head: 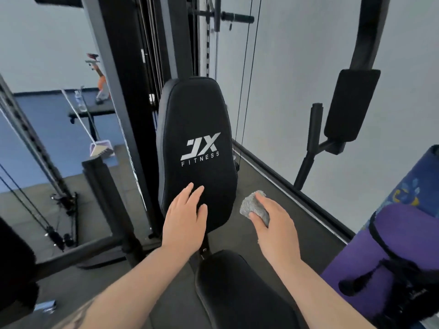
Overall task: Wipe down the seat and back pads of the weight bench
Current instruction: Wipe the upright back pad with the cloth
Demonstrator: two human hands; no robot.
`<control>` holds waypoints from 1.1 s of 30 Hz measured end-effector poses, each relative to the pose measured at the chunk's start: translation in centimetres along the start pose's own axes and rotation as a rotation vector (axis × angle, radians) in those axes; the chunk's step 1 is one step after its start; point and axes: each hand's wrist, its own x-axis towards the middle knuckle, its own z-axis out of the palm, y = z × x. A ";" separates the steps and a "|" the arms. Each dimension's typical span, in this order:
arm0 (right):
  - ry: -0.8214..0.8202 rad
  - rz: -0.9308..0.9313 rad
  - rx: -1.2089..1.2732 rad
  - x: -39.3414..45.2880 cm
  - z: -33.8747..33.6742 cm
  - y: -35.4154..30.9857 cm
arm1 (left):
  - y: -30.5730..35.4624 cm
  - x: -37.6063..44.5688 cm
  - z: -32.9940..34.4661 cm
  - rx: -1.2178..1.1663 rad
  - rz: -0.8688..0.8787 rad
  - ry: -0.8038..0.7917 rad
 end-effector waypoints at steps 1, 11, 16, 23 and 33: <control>-0.001 -0.018 0.023 0.7 -0.2 -0.4 | 0.4 0.3 -0.5 0.003 -0.001 0.029; 0.036 -0.187 0.188 8.7 -1.7 -5.3 | 3.5 9.0 -5.5 -0.110 -0.024 0.255; 0.043 -0.191 0.222 13.2 -0.6 -6.7 | 3.6 12.9 -5.8 -0.204 -0.046 0.276; -0.015 -0.293 0.264 19.0 3.1 -10.2 | 1.4 17.4 -4.4 -0.320 -0.169 0.401; 0.266 -0.684 0.222 27.5 10.6 -13.9 | 0.3 19.7 -1.5 -0.561 -0.137 0.656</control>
